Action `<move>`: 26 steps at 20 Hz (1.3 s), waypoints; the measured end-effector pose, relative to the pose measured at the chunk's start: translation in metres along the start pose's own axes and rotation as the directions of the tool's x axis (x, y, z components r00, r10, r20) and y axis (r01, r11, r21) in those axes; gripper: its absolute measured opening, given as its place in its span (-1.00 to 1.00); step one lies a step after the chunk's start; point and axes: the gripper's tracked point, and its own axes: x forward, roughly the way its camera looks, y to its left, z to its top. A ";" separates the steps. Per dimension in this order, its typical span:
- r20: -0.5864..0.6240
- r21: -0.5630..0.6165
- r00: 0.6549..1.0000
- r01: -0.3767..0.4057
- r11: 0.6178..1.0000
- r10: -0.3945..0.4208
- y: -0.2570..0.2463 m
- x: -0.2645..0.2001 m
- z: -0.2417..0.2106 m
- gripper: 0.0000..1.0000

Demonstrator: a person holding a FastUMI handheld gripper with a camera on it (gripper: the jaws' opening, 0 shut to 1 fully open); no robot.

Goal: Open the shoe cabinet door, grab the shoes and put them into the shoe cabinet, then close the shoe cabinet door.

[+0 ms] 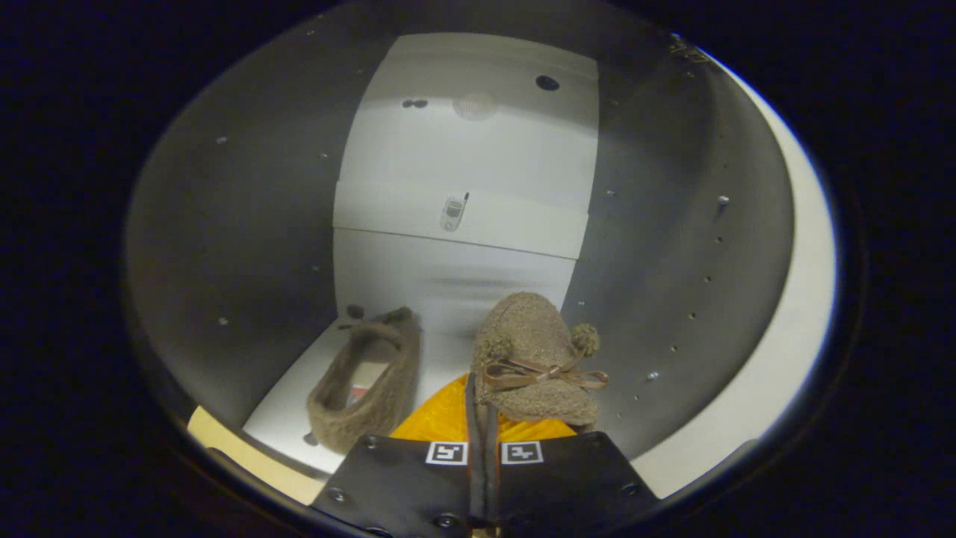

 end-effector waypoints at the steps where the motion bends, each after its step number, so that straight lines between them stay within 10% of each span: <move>1: -0.009 -0.011 1.000 -0.002 1.000 0.002 -0.001 0.012 0.000 -0.96; 26: -0.196 0.053 0.980 -0.024 0.998 0.034 0.000 0.089 -0.043 -0.83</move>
